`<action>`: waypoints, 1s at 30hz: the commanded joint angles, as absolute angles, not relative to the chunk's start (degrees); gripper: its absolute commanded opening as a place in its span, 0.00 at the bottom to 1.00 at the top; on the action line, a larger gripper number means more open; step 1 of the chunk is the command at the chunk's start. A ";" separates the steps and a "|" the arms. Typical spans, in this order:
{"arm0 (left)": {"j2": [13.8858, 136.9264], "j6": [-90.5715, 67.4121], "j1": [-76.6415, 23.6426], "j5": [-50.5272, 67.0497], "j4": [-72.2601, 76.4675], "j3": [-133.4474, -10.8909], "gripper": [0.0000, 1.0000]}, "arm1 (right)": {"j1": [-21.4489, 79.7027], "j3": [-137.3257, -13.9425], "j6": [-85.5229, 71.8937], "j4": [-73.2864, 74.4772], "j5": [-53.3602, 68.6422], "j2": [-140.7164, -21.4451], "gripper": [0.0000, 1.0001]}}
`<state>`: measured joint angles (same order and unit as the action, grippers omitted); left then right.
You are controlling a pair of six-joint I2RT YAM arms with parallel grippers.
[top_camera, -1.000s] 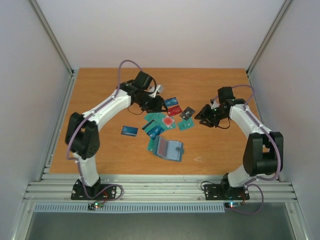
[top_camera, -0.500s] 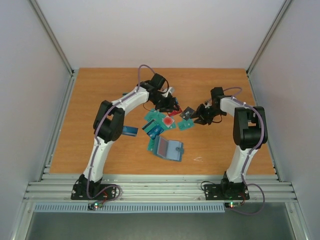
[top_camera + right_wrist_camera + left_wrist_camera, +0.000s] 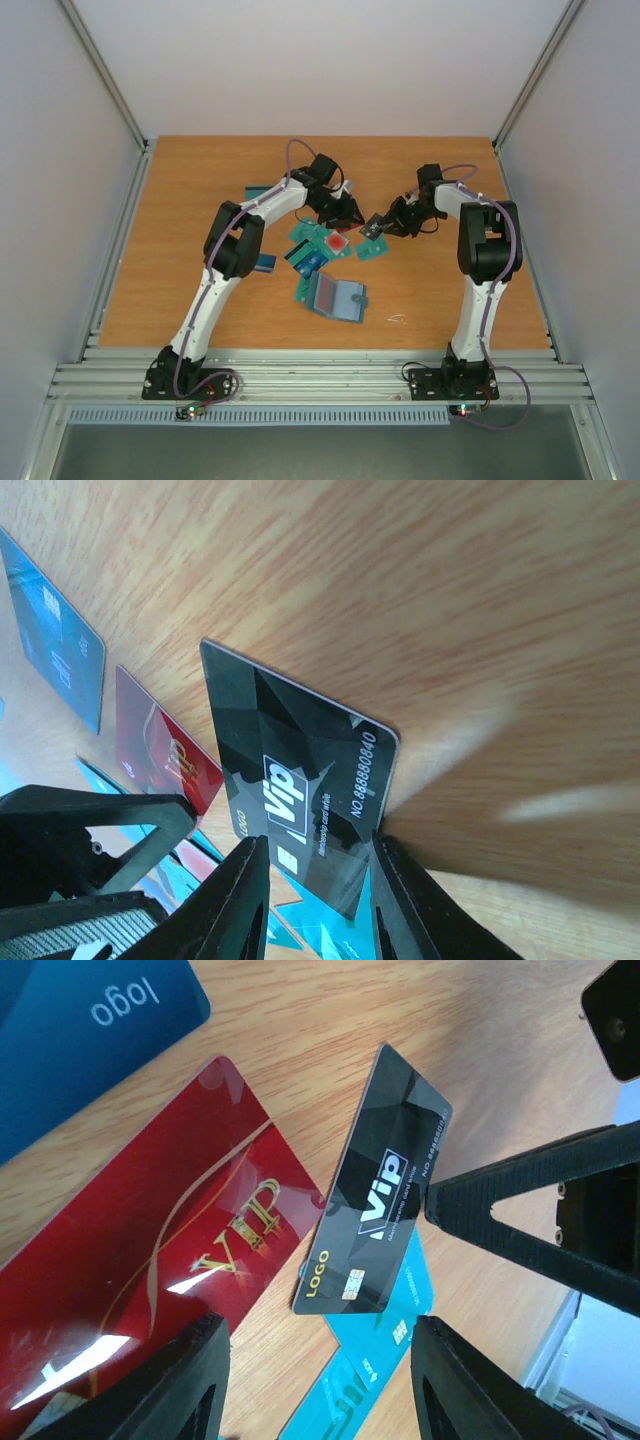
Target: Put the credit cards into the card holder
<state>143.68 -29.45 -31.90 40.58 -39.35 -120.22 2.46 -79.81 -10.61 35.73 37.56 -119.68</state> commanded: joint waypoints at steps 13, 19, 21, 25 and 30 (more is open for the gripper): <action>148.67 -31.38 -34.71 42.11 -34.75 -122.47 0.50 | 2.49 -85.90 -5.96 44.38 34.30 -125.48 0.27; 149.06 -30.56 -34.69 41.95 -34.93 -122.09 0.50 | 3.41 -86.18 -5.71 45.33 34.27 -126.60 0.26; 149.00 -30.52 -34.72 42.58 -34.69 -121.80 0.50 | 3.74 -85.80 -6.13 44.93 34.51 -126.66 0.26; 148.00 -30.76 -34.72 44.04 -33.66 -120.49 0.50 | 4.75 -84.55 -6.84 43.81 35.20 -126.42 0.26; 145.97 -32.10 -34.69 47.70 -30.01 -117.06 0.50 | 6.02 -82.22 -7.49 41.20 37.48 -125.40 0.25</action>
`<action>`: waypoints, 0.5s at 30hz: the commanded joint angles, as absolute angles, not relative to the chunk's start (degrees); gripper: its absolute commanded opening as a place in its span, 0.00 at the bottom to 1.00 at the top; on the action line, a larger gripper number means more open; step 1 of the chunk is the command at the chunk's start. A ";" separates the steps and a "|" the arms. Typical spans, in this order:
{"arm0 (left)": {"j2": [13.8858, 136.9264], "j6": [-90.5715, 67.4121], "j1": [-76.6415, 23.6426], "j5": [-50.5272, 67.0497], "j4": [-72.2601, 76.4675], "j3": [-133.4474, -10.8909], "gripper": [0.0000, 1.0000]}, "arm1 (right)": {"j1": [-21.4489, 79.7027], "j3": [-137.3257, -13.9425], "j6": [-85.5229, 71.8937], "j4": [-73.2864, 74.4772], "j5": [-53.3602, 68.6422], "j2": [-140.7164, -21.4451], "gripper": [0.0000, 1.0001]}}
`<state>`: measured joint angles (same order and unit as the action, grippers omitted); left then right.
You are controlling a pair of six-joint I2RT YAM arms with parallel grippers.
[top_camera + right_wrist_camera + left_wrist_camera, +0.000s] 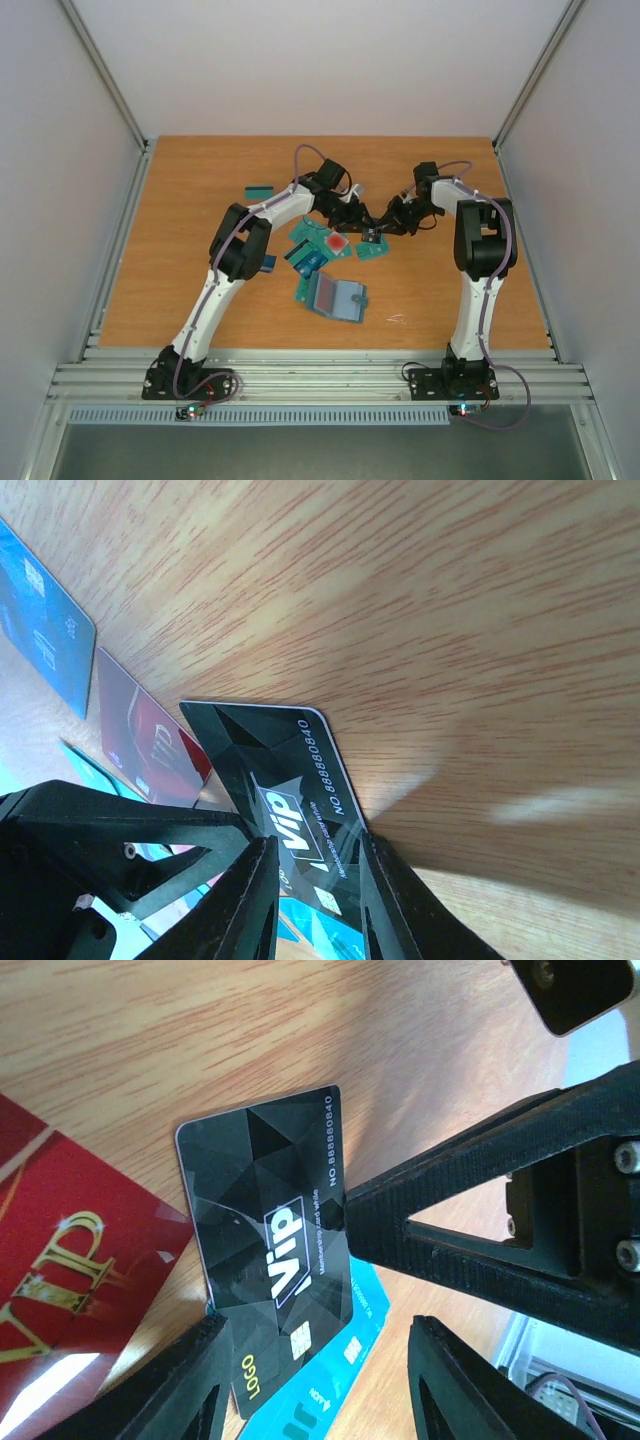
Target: Put the credit cards into the card holder
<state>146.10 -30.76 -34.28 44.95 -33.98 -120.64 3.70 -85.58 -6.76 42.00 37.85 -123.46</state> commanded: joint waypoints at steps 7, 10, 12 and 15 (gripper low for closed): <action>140.65 -35.96 -34.76 50.02 -22.93 -107.45 0.47 | 7.07 -78.38 -7.51 39.73 39.06 -122.64 0.25; 138.83 -36.23 -34.96 50.27 -22.08 -104.34 0.47 | 7.38 -76.24 -7.64 39.04 39.47 -120.74 0.25; 137.51 -36.11 -35.13 50.20 -21.59 -102.42 0.47 | 7.62 -74.57 -7.65 38.65 39.61 -119.39 0.25; 135.53 -36.52 -35.64 50.38 -20.27 -99.84 0.47 | 7.73 -71.79 -7.67 37.94 39.64 -117.69 0.25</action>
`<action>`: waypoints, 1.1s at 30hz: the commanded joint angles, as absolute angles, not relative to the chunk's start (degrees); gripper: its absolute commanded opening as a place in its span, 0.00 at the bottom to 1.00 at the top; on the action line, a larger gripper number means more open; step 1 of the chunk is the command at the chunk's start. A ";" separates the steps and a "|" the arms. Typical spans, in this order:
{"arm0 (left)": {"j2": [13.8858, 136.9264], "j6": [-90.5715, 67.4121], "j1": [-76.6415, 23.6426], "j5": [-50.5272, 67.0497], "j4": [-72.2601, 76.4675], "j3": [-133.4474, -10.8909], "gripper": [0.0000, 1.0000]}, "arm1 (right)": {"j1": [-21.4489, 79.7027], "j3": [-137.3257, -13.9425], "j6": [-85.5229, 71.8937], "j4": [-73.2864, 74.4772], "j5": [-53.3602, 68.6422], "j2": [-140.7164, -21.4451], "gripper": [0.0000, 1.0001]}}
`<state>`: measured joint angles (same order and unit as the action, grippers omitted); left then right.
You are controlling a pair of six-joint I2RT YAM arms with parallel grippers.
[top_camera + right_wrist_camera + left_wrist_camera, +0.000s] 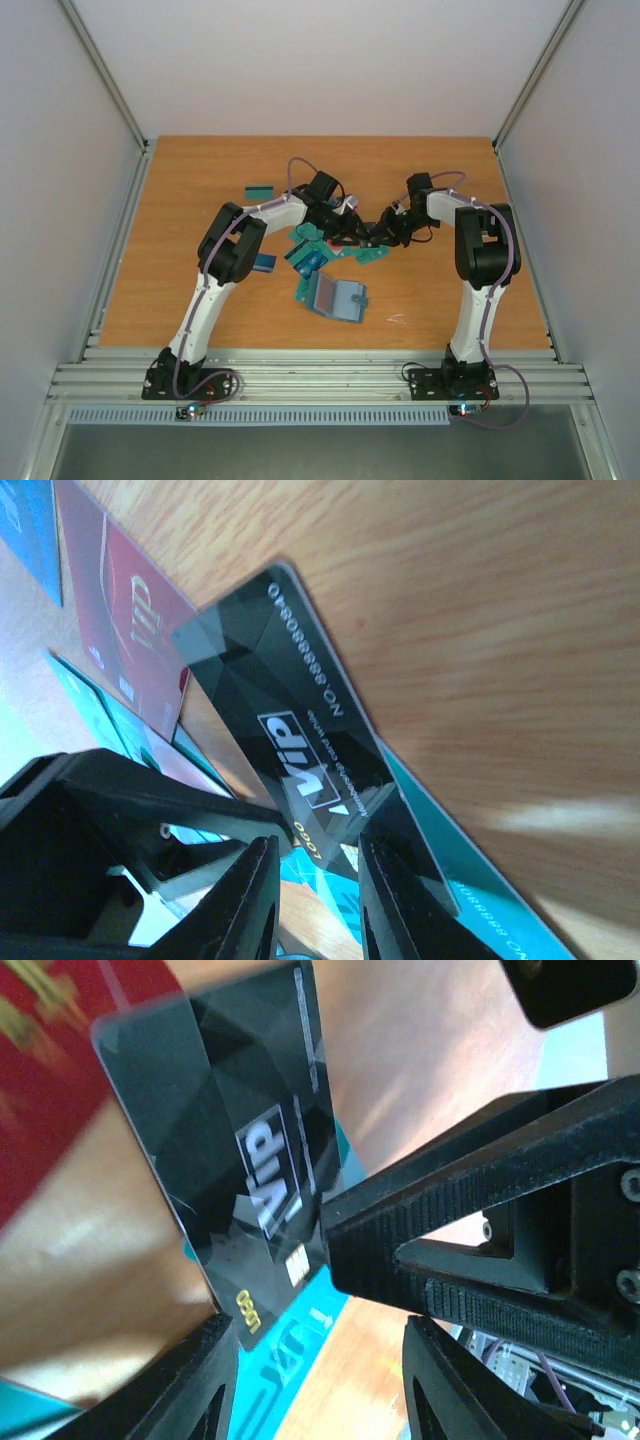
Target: Put the credit cards into the card holder
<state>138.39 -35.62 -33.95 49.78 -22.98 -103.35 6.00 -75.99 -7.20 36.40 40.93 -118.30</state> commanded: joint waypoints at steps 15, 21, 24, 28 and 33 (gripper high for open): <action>126.91 -33.84 -37.79 39.05 -25.93 -96.85 0.47 | 7.81 -65.85 -5.26 37.46 40.22 -112.09 0.25; 125.61 -31.45 -36.79 31.93 -31.84 -98.37 0.47 | 7.32 -70.93 -3.23 38.96 39.04 -112.39 0.25; 127.26 -31.36 -36.86 32.48 -33.09 -99.55 0.47 | 6.92 -74.31 -2.52 39.90 38.22 -113.77 0.26; 129.10 -32.46 -36.99 33.21 -33.15 -100.00 0.47 | 6.59 -78.13 -1.53 40.37 37.75 -116.17 0.26; 132.28 -32.86 -37.04 33.33 -34.56 -102.37 0.47 | 6.59 -80.62 1.54 41.54 35.63 -119.75 0.26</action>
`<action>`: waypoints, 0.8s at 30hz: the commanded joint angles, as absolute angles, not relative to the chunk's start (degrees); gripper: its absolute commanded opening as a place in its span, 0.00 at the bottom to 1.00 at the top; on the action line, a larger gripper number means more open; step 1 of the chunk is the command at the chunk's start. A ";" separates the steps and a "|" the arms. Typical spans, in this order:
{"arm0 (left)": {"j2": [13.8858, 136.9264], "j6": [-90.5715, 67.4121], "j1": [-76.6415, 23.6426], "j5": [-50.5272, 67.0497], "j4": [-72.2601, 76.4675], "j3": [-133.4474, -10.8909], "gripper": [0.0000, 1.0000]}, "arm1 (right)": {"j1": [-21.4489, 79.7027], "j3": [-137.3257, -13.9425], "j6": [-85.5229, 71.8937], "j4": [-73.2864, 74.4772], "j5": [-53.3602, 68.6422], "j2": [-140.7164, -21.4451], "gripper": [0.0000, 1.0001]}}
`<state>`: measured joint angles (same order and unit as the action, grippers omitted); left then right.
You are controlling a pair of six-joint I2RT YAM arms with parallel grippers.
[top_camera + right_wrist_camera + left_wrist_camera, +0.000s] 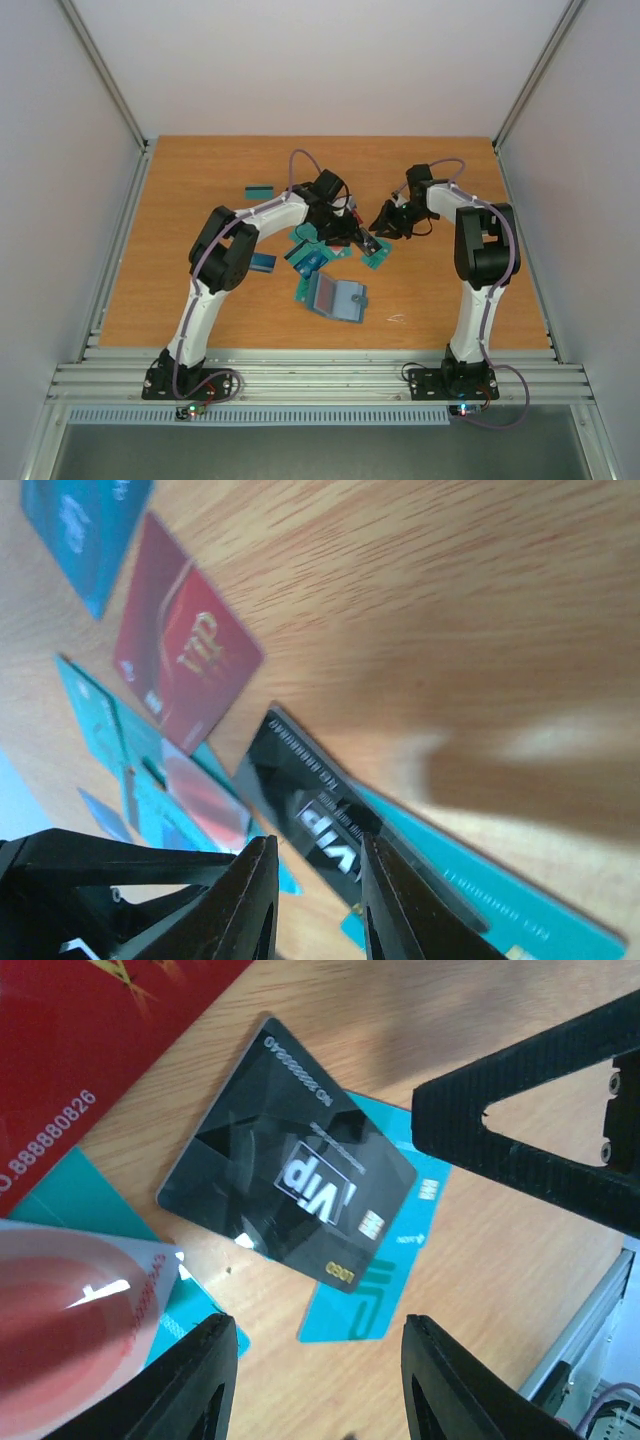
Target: Put the credit cards into the card holder
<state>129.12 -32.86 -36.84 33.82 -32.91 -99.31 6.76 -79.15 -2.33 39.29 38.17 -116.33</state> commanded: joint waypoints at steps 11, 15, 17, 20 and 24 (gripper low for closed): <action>138.50 -32.79 -37.61 35.64 -35.50 -107.29 0.46 | 6.91 -72.96 2.09 39.27 39.08 -118.91 0.25; 138.87 -32.54 -37.95 37.70 -35.19 -107.29 0.46 | 7.55 -67.81 1.10 37.95 40.92 -115.06 0.25; 138.50 -32.44 -38.27 38.73 -34.59 -106.64 0.46 | 7.56 -65.32 0.25 37.18 41.88 -112.90 0.25; 136.88 -32.93 -39.14 40.43 -32.61 -104.30 0.46 | 7.56 -61.91 -1.79 36.05 42.52 -109.92 0.25; 134.30 -33.55 -40.73 42.63 -29.56 -101.07 0.46 | 7.56 -59.34 -3.24 34.45 42.69 -108.51 0.25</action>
<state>135.98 -32.99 -38.50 39.68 -32.14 -104.68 7.11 -61.67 -0.93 36.21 43.88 -109.65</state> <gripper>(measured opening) 0.462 0.252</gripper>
